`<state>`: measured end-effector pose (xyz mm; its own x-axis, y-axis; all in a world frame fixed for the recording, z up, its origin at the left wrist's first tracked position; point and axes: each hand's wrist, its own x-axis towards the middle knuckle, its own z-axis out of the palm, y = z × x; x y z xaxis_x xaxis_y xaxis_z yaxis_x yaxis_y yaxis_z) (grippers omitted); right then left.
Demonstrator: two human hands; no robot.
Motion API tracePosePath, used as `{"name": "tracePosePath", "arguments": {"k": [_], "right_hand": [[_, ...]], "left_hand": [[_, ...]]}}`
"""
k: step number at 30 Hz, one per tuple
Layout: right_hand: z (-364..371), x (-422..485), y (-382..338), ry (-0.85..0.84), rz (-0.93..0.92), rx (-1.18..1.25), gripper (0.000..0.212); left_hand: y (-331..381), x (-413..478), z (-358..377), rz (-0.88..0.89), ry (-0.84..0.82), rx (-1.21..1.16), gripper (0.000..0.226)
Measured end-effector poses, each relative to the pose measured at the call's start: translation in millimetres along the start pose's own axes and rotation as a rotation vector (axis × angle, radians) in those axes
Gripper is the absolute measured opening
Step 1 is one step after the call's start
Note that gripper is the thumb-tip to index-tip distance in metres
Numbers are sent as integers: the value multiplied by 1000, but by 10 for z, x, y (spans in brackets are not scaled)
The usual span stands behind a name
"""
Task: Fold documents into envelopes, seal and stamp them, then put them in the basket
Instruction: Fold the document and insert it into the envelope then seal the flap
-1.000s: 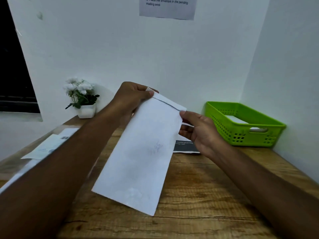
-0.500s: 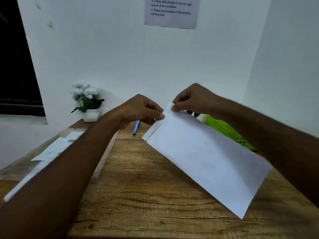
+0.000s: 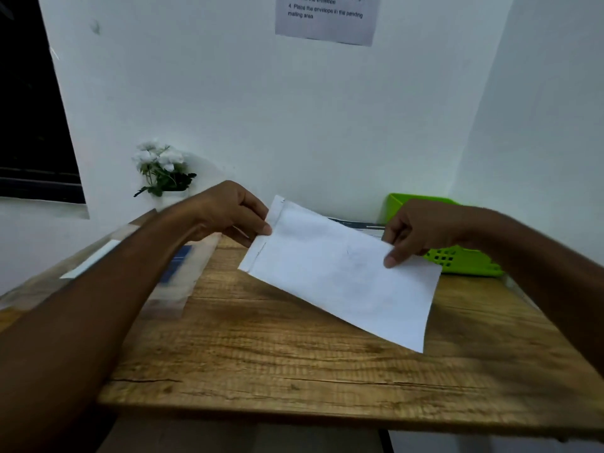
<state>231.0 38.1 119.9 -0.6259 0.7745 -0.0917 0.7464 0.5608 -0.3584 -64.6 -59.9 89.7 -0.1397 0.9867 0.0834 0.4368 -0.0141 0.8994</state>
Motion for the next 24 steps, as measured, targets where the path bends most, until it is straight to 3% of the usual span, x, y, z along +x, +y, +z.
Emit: {"name": "tracePosePath", "arguments": {"k": [4, 7, 11, 13, 16, 24], "right_hand": [[-87, -174, 27, 298, -130, 68, 12], [-78, -290, 47, 455, -161, 57, 15], [255, -406, 113, 573, -113, -38, 16], [489, -435, 191, 599, -140, -67, 19], [755, -477, 315, 588, -220, -110, 30], [1029, -538, 460, 459, -318, -237, 33]], "left_hand": [[-37, -15, -42, 129, 24, 5, 48], [-79, -12, 0, 260, 63, 92, 34], [-239, -19, 106, 417, 158, 474, 31], [-327, -99, 166, 540, 172, 724, 32], [-439, -270, 242, 664, 113, 898, 36], [-650, -495, 307, 660, 7, 958, 28]]}}
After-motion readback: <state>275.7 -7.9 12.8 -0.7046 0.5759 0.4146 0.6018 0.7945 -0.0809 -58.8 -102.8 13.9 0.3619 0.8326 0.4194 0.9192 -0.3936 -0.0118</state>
